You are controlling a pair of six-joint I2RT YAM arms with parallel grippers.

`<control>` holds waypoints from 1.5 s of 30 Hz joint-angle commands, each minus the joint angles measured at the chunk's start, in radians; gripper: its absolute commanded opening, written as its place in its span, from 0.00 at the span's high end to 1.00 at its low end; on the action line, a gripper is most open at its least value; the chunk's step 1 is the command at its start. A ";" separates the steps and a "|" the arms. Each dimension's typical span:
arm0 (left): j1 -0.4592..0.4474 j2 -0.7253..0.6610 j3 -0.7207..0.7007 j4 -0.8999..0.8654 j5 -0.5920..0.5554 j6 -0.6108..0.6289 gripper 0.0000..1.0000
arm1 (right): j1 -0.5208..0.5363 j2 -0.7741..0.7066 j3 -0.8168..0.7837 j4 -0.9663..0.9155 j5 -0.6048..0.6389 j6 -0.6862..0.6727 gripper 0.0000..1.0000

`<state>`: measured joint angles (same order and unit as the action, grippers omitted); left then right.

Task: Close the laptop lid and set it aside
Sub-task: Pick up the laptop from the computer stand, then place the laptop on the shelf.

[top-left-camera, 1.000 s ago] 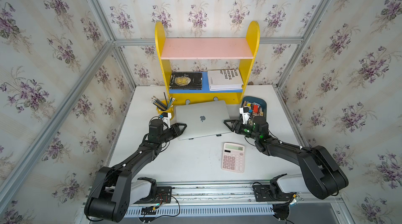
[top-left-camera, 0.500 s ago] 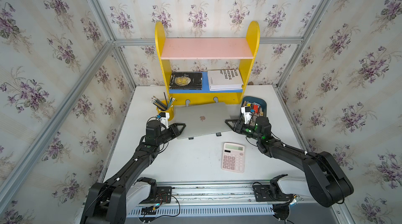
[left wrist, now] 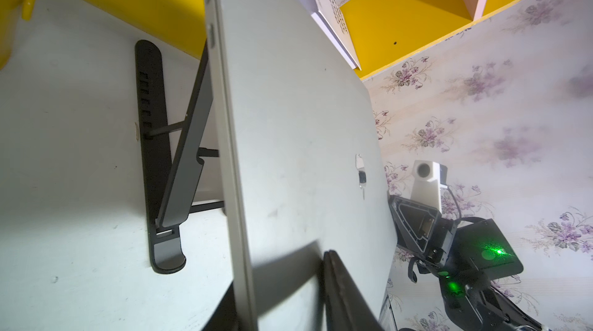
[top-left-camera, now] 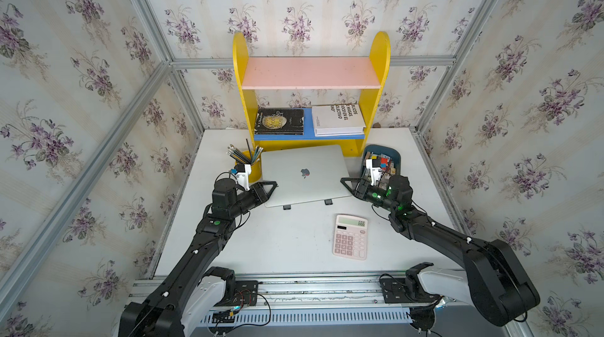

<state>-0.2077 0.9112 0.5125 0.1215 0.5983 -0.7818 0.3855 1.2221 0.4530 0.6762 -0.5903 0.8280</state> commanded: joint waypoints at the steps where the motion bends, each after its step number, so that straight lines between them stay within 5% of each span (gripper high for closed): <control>1: -0.007 -0.017 0.025 -0.010 0.081 0.055 0.76 | 0.006 -0.021 0.023 0.062 -0.086 -0.022 0.68; 45: -0.024 0.139 0.411 -0.174 0.094 0.128 0.79 | 0.006 -0.041 0.382 -0.282 -0.036 -0.153 0.66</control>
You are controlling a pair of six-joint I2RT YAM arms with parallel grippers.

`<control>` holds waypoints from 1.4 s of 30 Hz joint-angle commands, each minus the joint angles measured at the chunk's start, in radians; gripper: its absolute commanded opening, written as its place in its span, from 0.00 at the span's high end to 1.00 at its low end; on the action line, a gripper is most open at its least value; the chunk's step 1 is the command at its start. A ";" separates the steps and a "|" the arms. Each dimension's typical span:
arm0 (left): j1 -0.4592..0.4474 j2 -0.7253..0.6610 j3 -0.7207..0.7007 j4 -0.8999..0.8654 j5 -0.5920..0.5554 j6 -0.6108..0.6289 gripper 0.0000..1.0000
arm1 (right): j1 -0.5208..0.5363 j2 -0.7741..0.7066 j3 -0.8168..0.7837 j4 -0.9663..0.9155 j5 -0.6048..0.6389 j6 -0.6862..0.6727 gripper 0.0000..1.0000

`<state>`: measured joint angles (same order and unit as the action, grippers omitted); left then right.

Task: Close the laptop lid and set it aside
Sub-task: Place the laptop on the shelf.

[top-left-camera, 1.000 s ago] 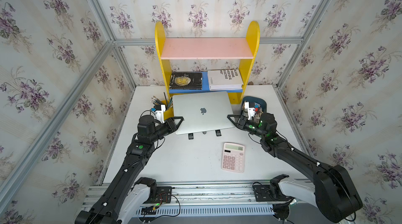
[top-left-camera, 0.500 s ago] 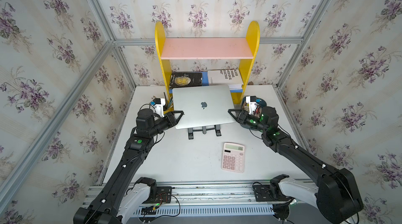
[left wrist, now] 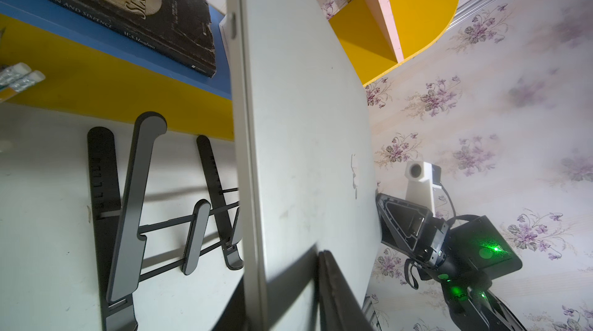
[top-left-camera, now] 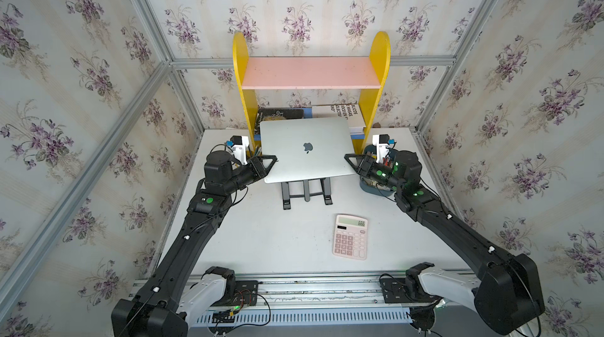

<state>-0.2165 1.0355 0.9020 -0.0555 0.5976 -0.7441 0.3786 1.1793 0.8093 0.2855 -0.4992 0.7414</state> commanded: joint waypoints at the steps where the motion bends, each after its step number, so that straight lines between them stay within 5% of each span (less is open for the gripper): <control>1: -0.015 0.020 0.032 0.002 0.093 0.092 0.79 | 0.012 0.003 0.031 0.110 -0.127 -0.065 0.66; 42: -0.014 0.304 0.448 -0.083 0.068 0.125 0.83 | -0.022 0.185 0.427 -0.070 -0.077 -0.111 0.64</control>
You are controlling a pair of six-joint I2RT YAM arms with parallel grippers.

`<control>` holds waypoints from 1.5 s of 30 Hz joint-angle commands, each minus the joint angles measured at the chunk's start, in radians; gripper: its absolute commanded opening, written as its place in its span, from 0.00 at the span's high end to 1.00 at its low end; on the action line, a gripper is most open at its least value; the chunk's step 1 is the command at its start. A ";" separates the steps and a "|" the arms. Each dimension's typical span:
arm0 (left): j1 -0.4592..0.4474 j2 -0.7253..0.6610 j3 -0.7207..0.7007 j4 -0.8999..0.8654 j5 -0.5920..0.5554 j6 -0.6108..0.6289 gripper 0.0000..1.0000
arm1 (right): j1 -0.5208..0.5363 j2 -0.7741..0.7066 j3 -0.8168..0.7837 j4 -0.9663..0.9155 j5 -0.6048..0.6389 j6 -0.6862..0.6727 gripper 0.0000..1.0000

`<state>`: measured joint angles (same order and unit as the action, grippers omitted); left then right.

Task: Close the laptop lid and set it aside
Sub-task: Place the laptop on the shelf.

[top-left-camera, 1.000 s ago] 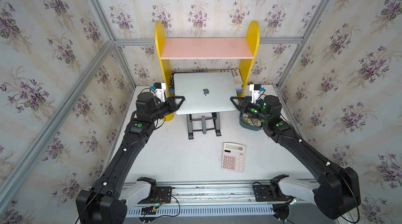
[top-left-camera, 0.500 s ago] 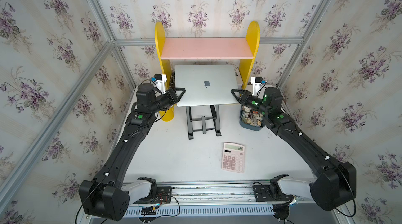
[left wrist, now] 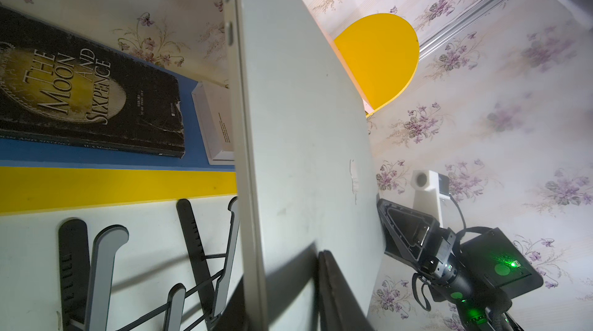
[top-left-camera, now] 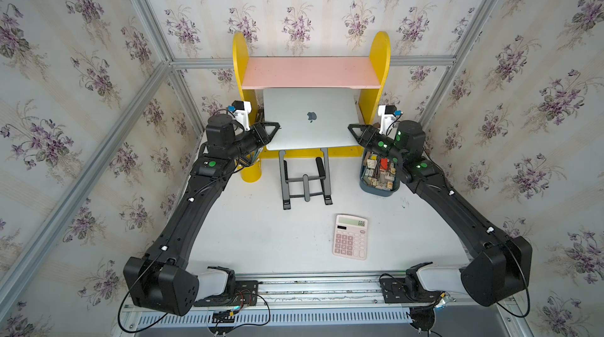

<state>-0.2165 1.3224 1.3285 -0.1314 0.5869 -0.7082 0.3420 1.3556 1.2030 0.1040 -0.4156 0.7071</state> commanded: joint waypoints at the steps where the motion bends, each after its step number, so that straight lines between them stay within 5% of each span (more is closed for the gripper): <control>1: -0.015 0.024 0.034 -0.012 0.077 0.089 0.84 | 0.014 0.016 0.045 0.108 -0.161 -0.075 0.64; 20: -0.006 0.217 0.257 -0.076 0.067 0.056 0.95 | -0.006 0.121 0.197 0.059 -0.163 -0.057 0.61; 45: 0.040 0.343 0.296 0.051 0.000 -0.134 1.00 | -0.058 0.121 0.232 0.017 -0.170 -0.066 0.47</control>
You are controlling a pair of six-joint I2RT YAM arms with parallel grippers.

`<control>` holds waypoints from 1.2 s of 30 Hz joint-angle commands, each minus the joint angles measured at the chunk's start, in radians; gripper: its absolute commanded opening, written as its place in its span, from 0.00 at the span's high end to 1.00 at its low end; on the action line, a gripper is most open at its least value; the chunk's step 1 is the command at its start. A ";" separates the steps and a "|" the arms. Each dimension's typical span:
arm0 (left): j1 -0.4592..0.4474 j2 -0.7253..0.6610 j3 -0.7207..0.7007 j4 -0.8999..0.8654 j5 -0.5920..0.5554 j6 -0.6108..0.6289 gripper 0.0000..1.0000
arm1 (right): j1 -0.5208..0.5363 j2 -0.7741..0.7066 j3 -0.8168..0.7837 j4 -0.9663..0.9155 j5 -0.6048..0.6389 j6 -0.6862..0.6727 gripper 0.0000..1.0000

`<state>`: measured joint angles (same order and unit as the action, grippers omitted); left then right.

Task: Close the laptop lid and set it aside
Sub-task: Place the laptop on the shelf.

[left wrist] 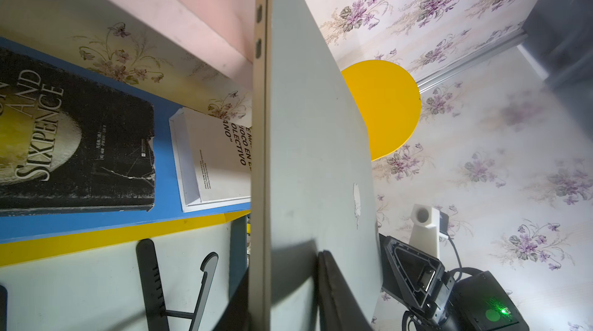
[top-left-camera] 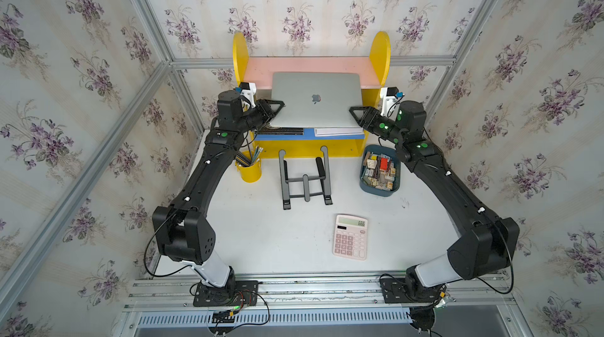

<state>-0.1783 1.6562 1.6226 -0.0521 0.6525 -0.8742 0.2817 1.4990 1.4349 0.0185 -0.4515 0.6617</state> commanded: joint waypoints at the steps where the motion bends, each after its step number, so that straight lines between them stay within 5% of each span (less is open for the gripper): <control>1: 0.003 0.007 0.001 -0.028 -0.076 0.026 1.00 | -0.002 -0.028 -0.003 0.102 -0.136 -0.021 0.46; 27: 0.045 0.025 -0.051 0.103 -0.149 -0.149 1.00 | -0.050 -0.172 -0.160 0.136 -0.145 -0.024 0.39; 36: 0.045 0.026 -0.047 0.113 -0.164 -0.167 1.00 | -0.043 -0.203 -0.224 0.150 -0.195 -0.022 0.51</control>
<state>-0.1413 1.6741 1.5753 0.1101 0.6540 -1.0416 0.2325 1.3018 1.2194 0.1322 -0.6147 0.6456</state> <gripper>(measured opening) 0.248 0.496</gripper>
